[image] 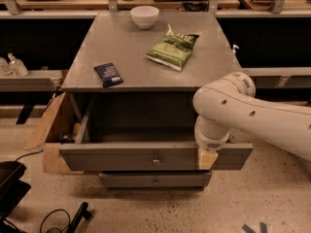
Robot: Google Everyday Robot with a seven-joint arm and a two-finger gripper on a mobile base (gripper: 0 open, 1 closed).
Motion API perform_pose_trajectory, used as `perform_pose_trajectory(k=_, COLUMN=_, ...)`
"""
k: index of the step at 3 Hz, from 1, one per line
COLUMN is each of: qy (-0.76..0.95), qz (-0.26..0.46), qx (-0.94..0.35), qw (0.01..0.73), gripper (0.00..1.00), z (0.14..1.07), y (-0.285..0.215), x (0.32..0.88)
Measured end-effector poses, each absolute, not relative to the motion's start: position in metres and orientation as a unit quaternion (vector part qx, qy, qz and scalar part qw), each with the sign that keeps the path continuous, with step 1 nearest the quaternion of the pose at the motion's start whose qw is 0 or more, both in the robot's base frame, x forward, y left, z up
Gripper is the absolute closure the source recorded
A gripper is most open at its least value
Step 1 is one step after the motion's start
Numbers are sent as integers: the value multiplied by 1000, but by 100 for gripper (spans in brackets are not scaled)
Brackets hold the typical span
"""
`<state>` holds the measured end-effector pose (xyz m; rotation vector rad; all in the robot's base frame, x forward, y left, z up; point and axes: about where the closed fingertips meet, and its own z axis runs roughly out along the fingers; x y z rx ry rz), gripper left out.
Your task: Open top drawer
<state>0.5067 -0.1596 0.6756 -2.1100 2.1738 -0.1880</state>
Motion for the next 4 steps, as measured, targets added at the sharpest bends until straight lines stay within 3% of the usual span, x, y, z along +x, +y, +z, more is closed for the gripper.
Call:
perform_pose_trajectory(k=1, qy=715, qz=-62, qx=-694, qw=53, gripper=0, z=676, y=-160, x=506)
perform_pose_trajectory(k=2, qy=716, qz=-73, qx=-693, qw=50, gripper=0, z=688, y=-161, x=507)
perform_pose_trajectory(k=4, qy=701, qz=-156, qx=-695, qw=29, gripper=42, z=764, y=-147, x=551)
